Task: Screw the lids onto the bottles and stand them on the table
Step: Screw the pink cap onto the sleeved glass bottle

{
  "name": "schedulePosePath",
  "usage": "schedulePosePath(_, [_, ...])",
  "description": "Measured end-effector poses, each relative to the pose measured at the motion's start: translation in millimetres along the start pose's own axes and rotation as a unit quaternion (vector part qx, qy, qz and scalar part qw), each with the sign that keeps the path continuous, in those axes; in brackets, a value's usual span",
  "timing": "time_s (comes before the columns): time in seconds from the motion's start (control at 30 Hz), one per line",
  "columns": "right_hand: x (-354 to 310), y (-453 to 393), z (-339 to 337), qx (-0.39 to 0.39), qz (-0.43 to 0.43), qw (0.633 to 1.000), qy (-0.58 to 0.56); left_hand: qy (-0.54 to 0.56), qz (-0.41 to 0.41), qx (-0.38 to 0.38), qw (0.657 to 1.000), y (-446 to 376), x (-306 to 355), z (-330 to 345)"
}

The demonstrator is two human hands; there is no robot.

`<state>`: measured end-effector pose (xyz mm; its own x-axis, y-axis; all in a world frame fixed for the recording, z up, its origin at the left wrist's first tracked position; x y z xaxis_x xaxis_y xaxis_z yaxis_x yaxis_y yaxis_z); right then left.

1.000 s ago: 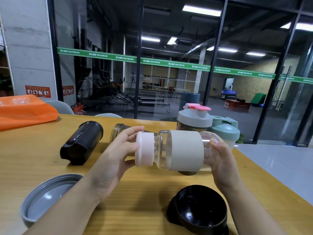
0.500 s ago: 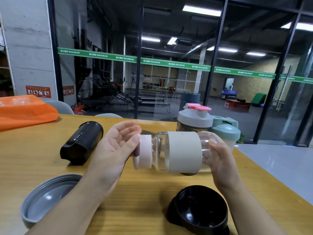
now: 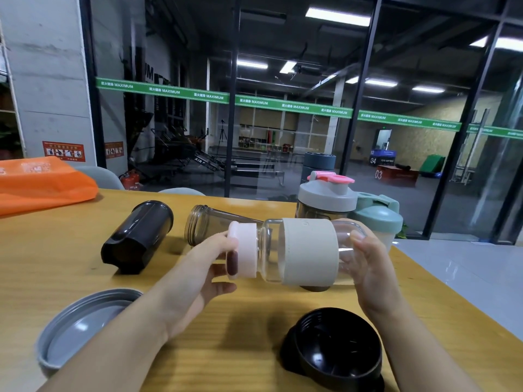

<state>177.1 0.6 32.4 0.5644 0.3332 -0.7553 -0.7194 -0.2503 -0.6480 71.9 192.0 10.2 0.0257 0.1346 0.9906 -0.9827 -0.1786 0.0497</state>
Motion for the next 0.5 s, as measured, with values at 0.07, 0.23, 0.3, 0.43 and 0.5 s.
schedulePosePath(0.07, [1.1, -0.4, -0.6, 0.001, 0.005, 1.0, 0.001, -0.024, 0.023, -0.026, 0.999, -0.2, 3.3, 3.2])
schedulePosePath(0.23, [0.9, 0.3, 1.0, 0.002, 0.013, 1.0, 0.007, 0.003, 0.061, -0.005, 0.998, -0.1, 9.7, -0.4])
schedulePosePath(0.3, [-0.2, 0.9, 1.4, 0.002, 0.014, 1.0, 0.004, 0.013, 0.082, 0.002, 0.997, 0.6, 12.7, -2.6])
schedulePosePath(0.43, [0.2, 1.6, 1.5, 0.006, 0.013, 1.0, 0.018, 0.02, 0.122, 0.039, 0.992, 1.9, 18.8, -11.8])
schedulePosePath(0.5, [0.8, 1.2, 0.5, 0.009, 0.013, 0.999, 0.028, 0.029, 0.148, 0.048, 0.987, 4.2, 22.2, -12.9])
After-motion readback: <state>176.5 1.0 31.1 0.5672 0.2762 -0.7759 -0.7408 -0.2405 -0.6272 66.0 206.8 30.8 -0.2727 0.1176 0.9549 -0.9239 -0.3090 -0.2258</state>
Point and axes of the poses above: each hand's wrist, its own y-axis away from the middle knuckle, its own z-axis out of the palm, x = y × z, the point moved 8 cm from there along -y, towards the middle knuckle, and after that the axes turned 11 degrees about -z, right-handed, at the moved point
